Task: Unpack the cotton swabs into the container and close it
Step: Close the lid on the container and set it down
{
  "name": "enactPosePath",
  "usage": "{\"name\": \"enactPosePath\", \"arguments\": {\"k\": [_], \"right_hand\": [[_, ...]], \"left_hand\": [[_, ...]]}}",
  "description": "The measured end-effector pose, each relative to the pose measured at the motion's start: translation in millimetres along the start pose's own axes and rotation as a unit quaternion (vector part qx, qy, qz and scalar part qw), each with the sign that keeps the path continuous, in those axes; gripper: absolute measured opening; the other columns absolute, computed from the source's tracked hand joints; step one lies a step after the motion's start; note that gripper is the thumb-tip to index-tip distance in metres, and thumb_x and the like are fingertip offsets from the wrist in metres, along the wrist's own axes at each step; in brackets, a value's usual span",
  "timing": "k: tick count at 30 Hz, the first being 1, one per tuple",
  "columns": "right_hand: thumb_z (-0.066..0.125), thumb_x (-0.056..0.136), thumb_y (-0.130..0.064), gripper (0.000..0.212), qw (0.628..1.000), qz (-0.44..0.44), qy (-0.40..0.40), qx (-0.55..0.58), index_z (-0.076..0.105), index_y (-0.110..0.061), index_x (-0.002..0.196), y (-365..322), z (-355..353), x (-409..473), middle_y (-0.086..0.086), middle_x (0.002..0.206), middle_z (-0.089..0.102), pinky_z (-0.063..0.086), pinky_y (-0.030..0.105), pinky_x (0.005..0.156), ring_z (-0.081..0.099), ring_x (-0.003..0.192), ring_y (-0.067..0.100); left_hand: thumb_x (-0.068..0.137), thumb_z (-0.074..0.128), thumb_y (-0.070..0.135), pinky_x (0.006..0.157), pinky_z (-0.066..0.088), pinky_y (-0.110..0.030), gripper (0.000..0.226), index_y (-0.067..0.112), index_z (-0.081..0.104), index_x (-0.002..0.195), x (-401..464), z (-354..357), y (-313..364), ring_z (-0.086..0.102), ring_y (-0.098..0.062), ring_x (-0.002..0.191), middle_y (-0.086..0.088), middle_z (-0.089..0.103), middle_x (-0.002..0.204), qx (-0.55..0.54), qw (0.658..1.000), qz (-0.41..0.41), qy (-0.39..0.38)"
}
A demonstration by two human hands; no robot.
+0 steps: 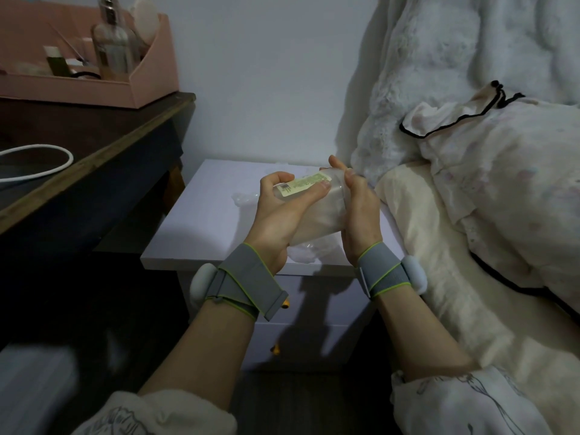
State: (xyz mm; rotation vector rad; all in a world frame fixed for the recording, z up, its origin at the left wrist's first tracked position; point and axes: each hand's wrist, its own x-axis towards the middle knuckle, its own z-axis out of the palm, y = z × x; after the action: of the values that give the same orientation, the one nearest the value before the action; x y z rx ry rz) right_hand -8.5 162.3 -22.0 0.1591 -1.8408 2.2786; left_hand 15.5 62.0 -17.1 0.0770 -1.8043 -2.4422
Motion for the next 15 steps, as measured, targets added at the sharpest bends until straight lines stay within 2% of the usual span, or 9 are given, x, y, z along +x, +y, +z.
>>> {"name": "enactPosePath", "arguments": {"k": [4, 7, 9, 11, 15], "right_hand": [[0.043, 0.082, -0.031, 0.037, 1.0, -0.018, -0.003, -0.018, 0.066, -0.024, 0.111, 2.1, 0.0, -1.1, 0.004, 0.112, 0.066, 0.05, 0.023, 0.084, 0.062, 0.093, 0.01], [0.045, 0.073, -0.038, 0.04, 1.0, -0.017, -0.021, -0.009, 0.066, -0.029, 0.106, 1.0, -1.4, -0.3, 0.003, 0.112, 0.066, 0.049, 0.033, 0.094, 0.061, 0.102, 0.017], [0.046, 0.071, -0.04, 0.041, 1.0, -0.015, -0.018, -0.001, 0.067, -0.031, 0.104, -1.6, -2.3, 1.3, 0.004, 0.115, 0.066, 0.047, 0.04, 0.1, 0.061, 0.107, 0.02], [0.048, 0.067, -0.043, 0.043, 1.0, -0.017, -0.01, 0.001, 0.067, -0.031, 0.104, -2.7, -3.4, 1.4, 0.007, 0.118, 0.065, 0.047, 0.042, 0.101, 0.061, 0.106, 0.022], [0.048, 0.059, -0.05, 0.049, 0.999, -0.039, -0.026, -0.007, 0.067, -0.035, 0.101, -3.3, -4.7, -0.4, 0.008, 0.113, 0.066, 0.046, 0.044, 0.098, 0.061, 0.101, 0.021]], "left_hand": [[0.075, 0.075, 0.026, 0.086, 0.055, -0.046, 0.048, 0.028, 0.042, 0.11, 0.9, -1.2, -1.7, 0.063, -0.025, 0.103, -0.002, 0.056, 0.113, 0.004, 1.0, -0.004, 0.005], [0.071, 0.078, 0.028, 0.087, 0.055, -0.047, 0.048, 0.031, 0.044, 0.104, -1.1, -0.9, -1.2, 0.061, -0.027, 0.106, -0.007, 0.053, 0.123, 0.004, 1.0, 0.009, -0.001], [0.061, 0.08, 0.035, 0.087, 0.055, -0.047, 0.052, 0.035, 0.045, 0.099, -4.2, 0.4, 0.5, 0.061, -0.026, 0.107, -0.008, 0.053, 0.125, 0.008, 1.0, 0.024, -0.011], [0.053, 0.078, 0.04, 0.086, 0.055, -0.046, 0.054, 0.039, 0.045, 0.096, -5.3, 1.8, 1.1, 0.061, -0.025, 0.108, -0.007, 0.054, 0.125, 0.015, 0.999, 0.034, -0.011], [0.054, 0.078, 0.04, 0.087, 0.055, -0.046, 0.051, 0.04, 0.047, 0.094, -3.3, 1.6, -1.9, 0.061, -0.023, 0.108, -0.006, 0.054, 0.125, 0.017, 0.999, 0.047, -0.006]]}}
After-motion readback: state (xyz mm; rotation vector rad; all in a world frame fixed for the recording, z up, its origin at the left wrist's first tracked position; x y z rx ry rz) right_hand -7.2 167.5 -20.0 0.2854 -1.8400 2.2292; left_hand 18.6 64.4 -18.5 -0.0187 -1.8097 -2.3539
